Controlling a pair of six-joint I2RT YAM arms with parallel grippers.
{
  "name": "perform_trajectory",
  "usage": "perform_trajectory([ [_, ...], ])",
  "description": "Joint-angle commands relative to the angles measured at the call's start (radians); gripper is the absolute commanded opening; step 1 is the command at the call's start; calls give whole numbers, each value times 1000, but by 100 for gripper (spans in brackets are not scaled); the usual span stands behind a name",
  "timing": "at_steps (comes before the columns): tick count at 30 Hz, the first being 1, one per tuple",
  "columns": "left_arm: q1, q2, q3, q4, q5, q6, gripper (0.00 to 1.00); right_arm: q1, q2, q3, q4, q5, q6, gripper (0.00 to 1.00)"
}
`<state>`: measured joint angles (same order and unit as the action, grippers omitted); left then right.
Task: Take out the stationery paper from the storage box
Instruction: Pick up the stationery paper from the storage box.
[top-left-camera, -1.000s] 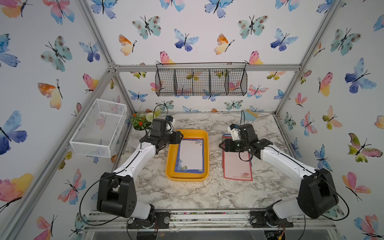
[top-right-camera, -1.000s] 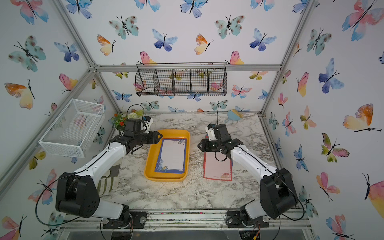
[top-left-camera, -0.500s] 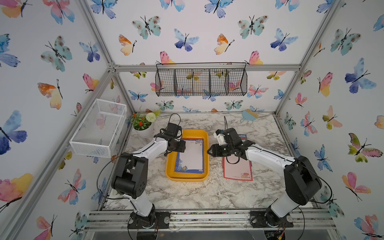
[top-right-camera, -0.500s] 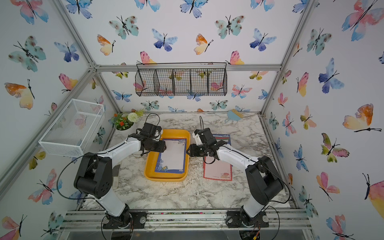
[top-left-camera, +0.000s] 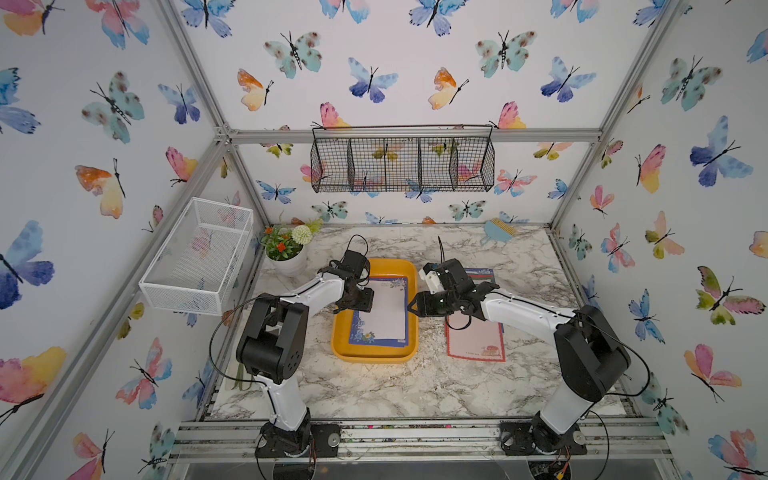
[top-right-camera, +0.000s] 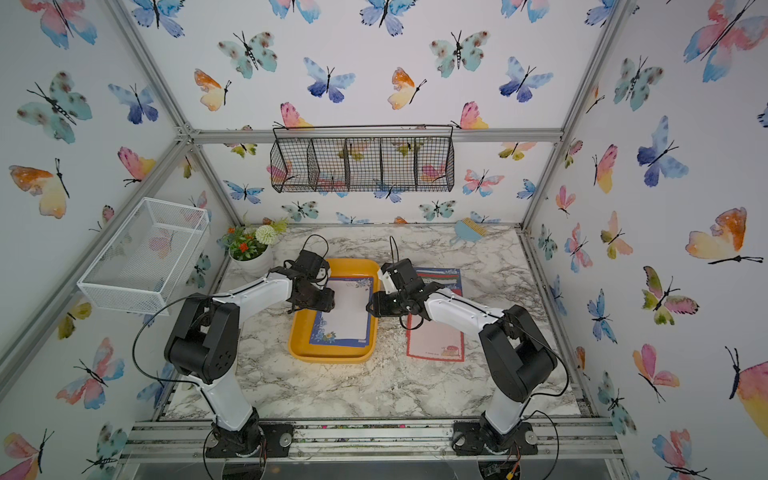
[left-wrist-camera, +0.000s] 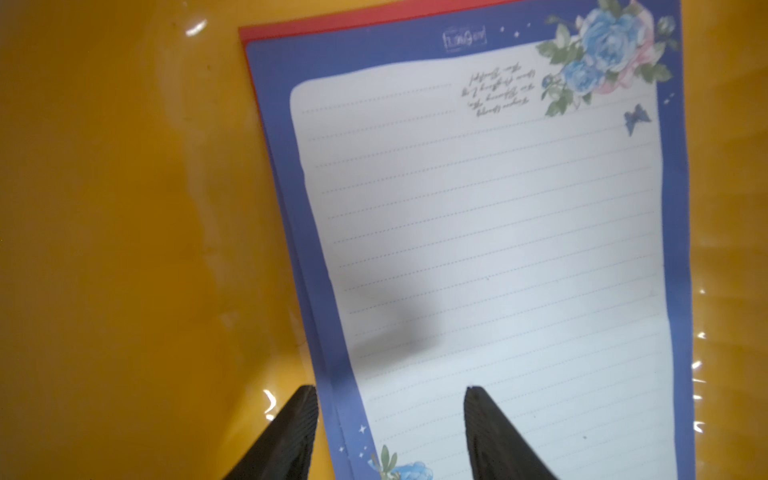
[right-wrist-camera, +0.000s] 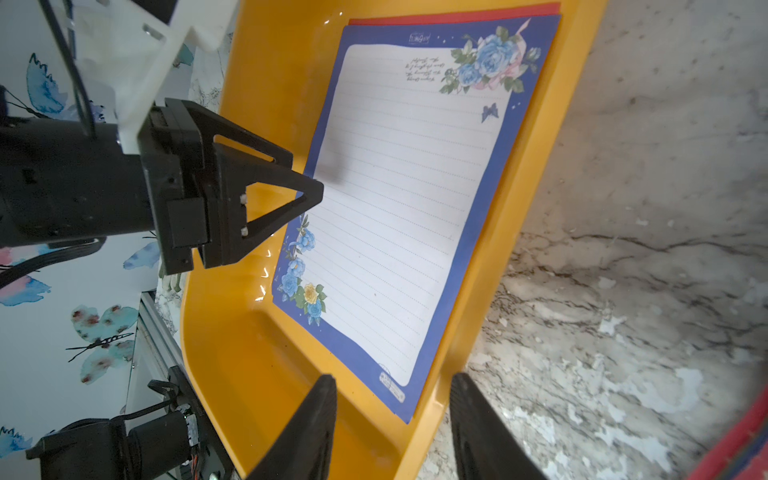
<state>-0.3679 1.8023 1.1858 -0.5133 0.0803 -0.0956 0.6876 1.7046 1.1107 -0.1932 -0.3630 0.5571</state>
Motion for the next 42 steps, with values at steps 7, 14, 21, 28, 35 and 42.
perform_trajectory([
  [7,32,44,35,-31,86,-4,57,6,12,17,14,15,1,48],
  [14,53,58,40,-30,125,-15,55,6,27,18,20,10,3,48],
  [21,54,67,41,-28,135,-16,55,6,35,28,21,8,1,48],
  [28,56,76,44,-29,127,-18,55,5,39,34,18,13,0,47],
  [35,57,78,46,-28,118,-21,58,4,39,28,17,25,2,47],
  [42,57,80,46,-28,119,-21,57,5,40,17,23,28,4,46],
])
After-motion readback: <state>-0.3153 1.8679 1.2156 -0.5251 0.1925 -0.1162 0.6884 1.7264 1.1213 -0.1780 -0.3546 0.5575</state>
